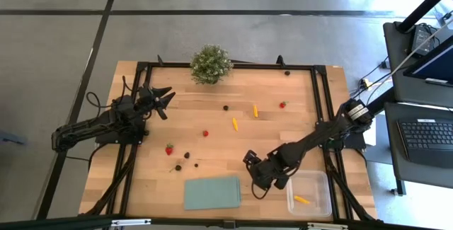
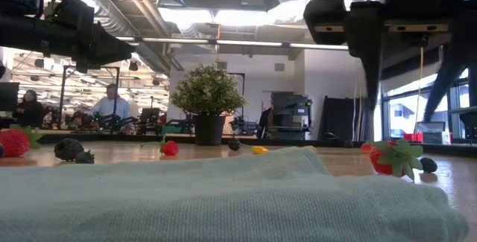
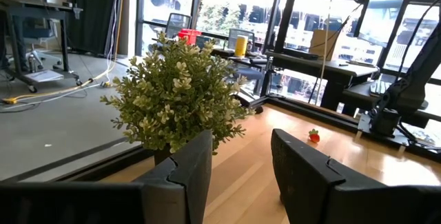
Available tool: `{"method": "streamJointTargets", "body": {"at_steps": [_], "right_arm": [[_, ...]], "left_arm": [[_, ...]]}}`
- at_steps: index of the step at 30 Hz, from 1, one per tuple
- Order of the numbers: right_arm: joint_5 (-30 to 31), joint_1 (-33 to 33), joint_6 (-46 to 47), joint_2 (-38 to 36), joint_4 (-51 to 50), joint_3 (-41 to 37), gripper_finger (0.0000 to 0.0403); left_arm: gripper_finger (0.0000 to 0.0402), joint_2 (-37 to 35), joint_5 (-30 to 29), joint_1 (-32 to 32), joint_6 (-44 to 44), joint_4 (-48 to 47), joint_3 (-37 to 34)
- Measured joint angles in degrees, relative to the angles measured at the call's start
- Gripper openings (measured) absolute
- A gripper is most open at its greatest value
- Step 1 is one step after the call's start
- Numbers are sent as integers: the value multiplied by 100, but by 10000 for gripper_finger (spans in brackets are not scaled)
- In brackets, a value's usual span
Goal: Pick and placing Produce into tupperware
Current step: Put the red strawberry into the transparent bin
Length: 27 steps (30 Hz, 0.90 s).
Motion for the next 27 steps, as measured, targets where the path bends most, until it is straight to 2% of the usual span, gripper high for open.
{"method": "streamJointTargets", "body": {"at_steps": [9,12,20,27], "right_arm": [[4,12,2,26,111,-1,166],[4,12,1,22,450,-198,166],[156,15,2,28,523,-660,166],[273,12,6,24,719,-754,166]], "left_arm": [[143,1,0,-1,-1,0,0],[143,2,0,-1,0,0,0],[143,2,0,-2,0,0,0],[143,2,0,-1,0,0,0]]}}
